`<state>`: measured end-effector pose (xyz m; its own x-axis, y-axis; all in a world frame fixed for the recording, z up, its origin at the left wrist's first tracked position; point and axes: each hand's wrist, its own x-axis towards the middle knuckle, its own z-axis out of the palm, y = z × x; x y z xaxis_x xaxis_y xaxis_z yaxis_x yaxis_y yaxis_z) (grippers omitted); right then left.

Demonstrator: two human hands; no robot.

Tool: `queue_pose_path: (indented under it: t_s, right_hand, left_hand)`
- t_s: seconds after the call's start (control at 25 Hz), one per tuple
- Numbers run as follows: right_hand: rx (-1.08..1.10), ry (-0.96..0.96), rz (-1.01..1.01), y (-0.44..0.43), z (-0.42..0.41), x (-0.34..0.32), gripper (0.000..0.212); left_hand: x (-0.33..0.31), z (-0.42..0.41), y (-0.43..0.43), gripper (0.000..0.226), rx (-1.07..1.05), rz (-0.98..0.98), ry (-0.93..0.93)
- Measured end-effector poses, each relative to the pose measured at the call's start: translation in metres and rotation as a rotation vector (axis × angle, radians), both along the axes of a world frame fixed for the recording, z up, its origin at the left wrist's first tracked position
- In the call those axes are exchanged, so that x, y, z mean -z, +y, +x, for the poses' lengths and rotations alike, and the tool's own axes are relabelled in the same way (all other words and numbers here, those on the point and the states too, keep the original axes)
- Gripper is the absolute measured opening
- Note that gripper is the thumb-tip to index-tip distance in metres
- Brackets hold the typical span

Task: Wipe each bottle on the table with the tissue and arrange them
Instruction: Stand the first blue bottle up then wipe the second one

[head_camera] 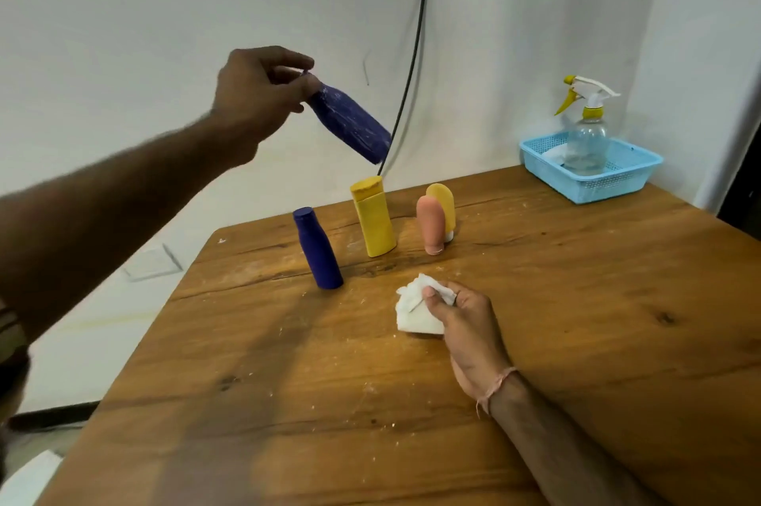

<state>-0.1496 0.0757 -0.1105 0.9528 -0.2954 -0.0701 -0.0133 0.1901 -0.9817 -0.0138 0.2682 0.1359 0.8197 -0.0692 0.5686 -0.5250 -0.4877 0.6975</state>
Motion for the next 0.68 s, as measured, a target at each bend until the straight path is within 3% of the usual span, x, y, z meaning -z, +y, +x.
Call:
queue_pose_path:
  t_s: [0.16, 0.32, 0.36, 0.4, 0.48, 0.56, 0.68]
  right_hand:
    - [0.160, -0.012, 0.276, -0.012, -0.017, -0.003, 0.015]
    - [0.344, 0.033, 0.512, -0.037, -0.036, -0.013, 0.008]
    - [0.377, 0.046, 0.500, -0.043, -0.039, -0.017, 0.015]
    - [0.411, 0.066, 0.400, -0.049, -0.042, -0.019, 0.024]
    - [0.471, 0.077, -0.078, -0.054, -0.049, -0.019, 0.032]
    - [0.476, -0.048, -0.571, -0.049, -0.057, -0.018, 0.026]
    - [0.326, -0.267, -1.008, -0.039, -0.056, -0.017, 0.030]
  left_hand:
    - [0.059, -0.081, 0.012, 0.013, 0.133, -0.230, 0.115]
    - [0.153, -0.144, -0.009, 0.009, 0.072, -0.432, 0.374]
    - [0.172, -0.154, -0.013, 0.009, 0.051, -0.480, 0.422]
    - [0.188, -0.160, -0.016, 0.009, 0.029, -0.511, 0.454]
    - [0.212, -0.169, -0.020, 0.012, 0.004, -0.536, 0.509]
    - [0.223, -0.175, -0.021, 0.020, 0.014, -0.572, 0.596]
    - [0.229, -0.181, -0.019, 0.031, 0.087, -0.621, 0.667]
